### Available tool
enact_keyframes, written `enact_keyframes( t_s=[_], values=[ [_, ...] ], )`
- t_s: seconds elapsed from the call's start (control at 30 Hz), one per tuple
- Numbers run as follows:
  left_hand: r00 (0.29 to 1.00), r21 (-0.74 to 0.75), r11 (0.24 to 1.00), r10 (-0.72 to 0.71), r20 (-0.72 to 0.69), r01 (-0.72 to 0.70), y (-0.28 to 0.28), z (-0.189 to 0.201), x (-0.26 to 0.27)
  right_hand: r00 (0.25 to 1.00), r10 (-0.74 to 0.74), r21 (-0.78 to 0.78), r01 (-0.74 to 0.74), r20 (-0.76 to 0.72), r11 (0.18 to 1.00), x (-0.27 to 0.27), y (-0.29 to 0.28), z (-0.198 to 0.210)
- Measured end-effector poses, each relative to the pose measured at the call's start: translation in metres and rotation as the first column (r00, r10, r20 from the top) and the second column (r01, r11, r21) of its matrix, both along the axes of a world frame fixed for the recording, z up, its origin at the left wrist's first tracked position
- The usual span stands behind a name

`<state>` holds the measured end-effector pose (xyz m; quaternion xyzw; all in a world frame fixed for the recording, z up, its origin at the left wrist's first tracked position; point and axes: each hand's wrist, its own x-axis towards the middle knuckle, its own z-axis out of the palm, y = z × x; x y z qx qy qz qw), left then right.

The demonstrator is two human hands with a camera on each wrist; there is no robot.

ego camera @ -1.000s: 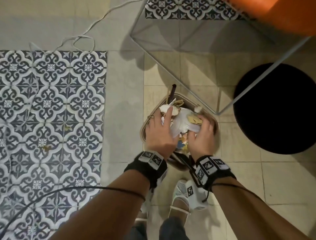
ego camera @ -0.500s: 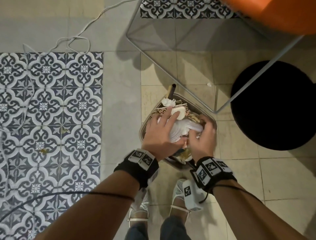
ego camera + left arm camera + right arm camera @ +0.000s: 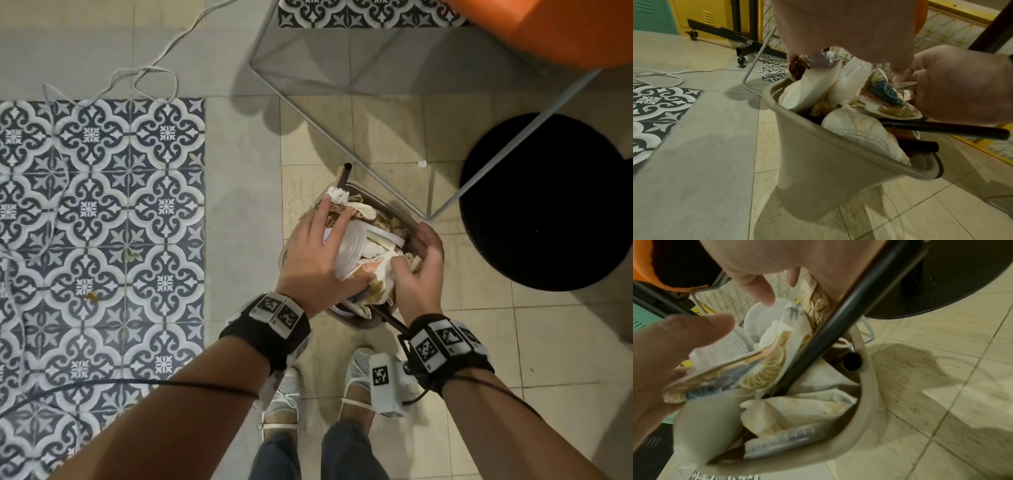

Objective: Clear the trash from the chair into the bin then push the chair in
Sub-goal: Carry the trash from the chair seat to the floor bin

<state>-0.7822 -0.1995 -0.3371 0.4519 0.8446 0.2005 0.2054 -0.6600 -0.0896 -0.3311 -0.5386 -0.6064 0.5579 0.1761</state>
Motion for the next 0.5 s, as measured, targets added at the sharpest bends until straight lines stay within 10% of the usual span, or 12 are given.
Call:
enact_keyframes(
  t_s=[0.5],
  values=[
    [0.998,-0.162,0.985,-0.051,0.030,0.055,0.004,0.038,0.008,0.977,0.206,-0.116,-0.199,0.049,0.973,0.008,0.006,0.023]
  ],
)
